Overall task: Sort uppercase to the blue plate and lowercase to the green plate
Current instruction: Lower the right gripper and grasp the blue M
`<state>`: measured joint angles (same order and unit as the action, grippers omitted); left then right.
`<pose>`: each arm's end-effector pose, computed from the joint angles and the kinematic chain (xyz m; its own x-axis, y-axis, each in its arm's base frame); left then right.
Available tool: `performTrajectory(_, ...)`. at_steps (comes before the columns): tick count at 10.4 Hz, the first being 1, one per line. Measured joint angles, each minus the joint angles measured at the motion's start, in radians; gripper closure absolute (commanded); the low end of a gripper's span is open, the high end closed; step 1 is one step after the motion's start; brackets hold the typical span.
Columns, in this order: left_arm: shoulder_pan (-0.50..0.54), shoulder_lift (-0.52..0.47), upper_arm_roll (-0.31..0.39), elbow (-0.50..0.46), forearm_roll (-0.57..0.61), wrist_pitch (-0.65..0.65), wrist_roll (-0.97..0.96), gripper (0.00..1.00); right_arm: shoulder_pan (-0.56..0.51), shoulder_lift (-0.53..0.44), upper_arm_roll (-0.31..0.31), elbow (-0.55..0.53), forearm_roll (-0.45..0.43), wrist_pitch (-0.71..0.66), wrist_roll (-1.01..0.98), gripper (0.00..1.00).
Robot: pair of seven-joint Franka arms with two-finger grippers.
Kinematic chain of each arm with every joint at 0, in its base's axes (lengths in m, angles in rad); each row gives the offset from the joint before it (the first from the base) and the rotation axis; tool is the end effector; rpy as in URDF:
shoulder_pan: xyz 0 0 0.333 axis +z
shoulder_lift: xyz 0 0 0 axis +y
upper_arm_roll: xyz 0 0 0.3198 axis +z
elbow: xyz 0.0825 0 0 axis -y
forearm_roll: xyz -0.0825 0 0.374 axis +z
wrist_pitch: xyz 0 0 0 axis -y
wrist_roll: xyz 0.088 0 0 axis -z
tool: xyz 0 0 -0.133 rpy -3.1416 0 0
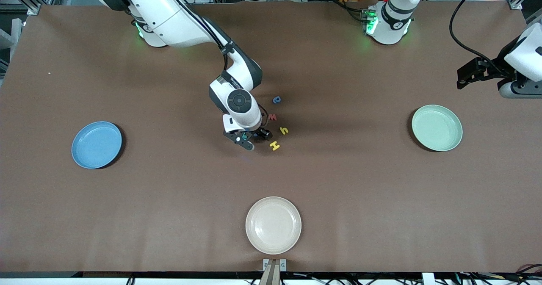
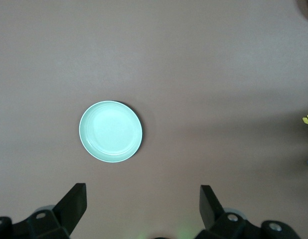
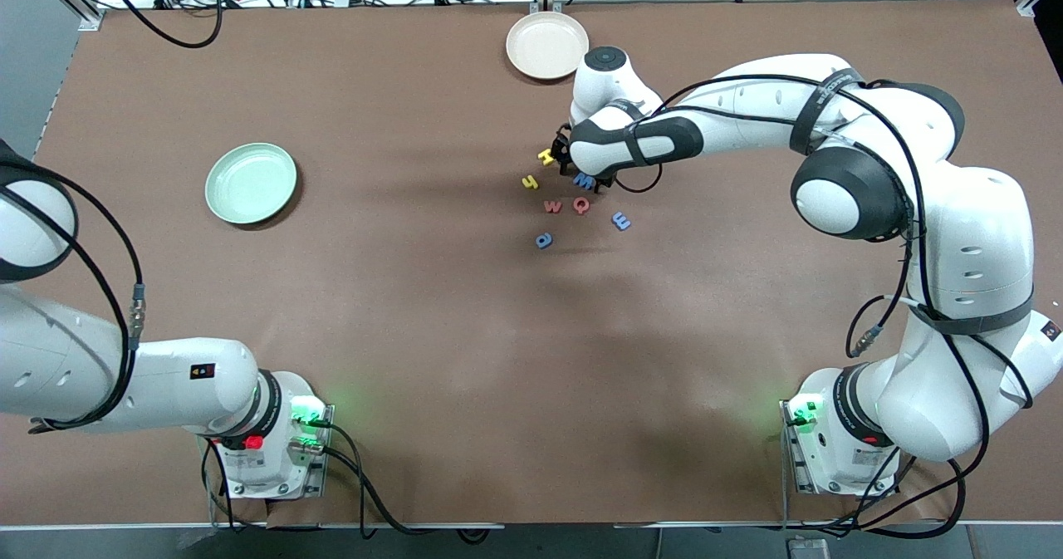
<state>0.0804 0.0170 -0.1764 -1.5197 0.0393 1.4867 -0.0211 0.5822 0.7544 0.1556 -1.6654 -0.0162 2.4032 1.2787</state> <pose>0.5382 -0.0455 0.6096 0.9962 -0.0716 -0.0489 -0.0734 -0.9966 -0.0373 0.5060 0.4472 0.1539 0.8386 -0.5366 -0.0940 -0.5404 -0.8412 -0.0186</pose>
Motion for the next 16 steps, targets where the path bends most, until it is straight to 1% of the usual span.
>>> performTrajectory(1, 0.000, 0.000, 0.000, 0.000, 0.000, 0.000, 0.000, 0.00, 0.000, 0.000, 0.000, 0.005, 0.000, -0.004, 0.000, 0.34)
performTrajectory(2, 0.000, 0.000, 0.000, 0.000, 0.000, 0.000, 0.000, 0.00, 0.000, -0.001, 0.000, 0.005, 0.000, -0.004, 0.000, 0.36)
performTrajectory(5, 0.000, 0.000, 0.000, 0.000, 0.000, 0.000, 0.000, 0.00, 0.000, -0.004, 0.000, 0.009, 0.000, -0.006, 0.000, 0.47)
performTrajectory(8, -0.002, 0.000, -0.005, 0.001, -0.001, 0.000, 0.000, 0.00, 0.000, -0.005, -0.001, 0.011, 0.001, -0.007, 0.000, 0.65)
performTrajectory(10, -0.004, 0.000, -0.008, 0.001, -0.006, 0.000, -0.002, 0.00, 0.000, -0.008, -0.003, 0.011, 0.004, -0.011, 0.001, 0.72)
performTrajectory(16, -0.005, -0.001, -0.010, 0.003, -0.008, 0.000, -0.015, 0.00, 0.000, -0.008, -0.007, 0.014, 0.006, -0.015, 0.001, 0.72)
